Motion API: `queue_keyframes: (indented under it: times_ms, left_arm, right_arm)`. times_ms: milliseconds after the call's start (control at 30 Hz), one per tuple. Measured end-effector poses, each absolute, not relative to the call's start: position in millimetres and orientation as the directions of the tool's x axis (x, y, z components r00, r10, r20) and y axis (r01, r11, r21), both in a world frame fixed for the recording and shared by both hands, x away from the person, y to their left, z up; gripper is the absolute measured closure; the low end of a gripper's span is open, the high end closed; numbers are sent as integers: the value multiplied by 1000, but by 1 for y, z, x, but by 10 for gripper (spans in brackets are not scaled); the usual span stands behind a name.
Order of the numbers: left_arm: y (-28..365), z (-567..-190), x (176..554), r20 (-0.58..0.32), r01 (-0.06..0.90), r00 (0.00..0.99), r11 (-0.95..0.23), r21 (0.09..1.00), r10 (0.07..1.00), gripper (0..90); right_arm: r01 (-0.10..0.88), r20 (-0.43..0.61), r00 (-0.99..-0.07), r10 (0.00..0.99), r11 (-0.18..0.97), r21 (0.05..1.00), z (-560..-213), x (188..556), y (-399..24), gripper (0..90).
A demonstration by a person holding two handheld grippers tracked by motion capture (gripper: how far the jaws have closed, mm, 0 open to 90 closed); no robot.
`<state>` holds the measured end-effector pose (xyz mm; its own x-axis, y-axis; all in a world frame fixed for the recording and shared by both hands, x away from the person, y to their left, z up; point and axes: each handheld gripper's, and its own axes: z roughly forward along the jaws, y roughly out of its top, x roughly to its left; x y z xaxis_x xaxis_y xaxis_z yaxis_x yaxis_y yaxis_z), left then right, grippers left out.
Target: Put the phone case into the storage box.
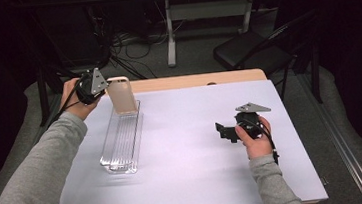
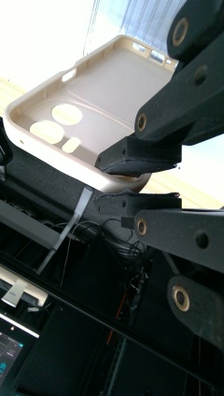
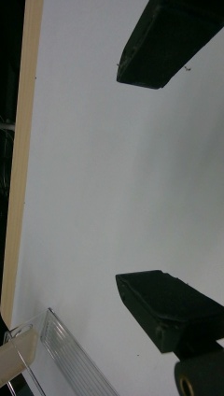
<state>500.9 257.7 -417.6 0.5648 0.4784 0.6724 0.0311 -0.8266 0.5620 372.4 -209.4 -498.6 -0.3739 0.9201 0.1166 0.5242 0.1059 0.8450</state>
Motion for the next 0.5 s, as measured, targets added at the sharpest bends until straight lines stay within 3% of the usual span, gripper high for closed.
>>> queue_keyframes:
  times_ms: [500]
  left_arm:
    - [249,-430,504,684,24,570,-842,539,455,799]
  right_arm:
    - [528,116,-383,917,114,841,-500,373,-208,42]
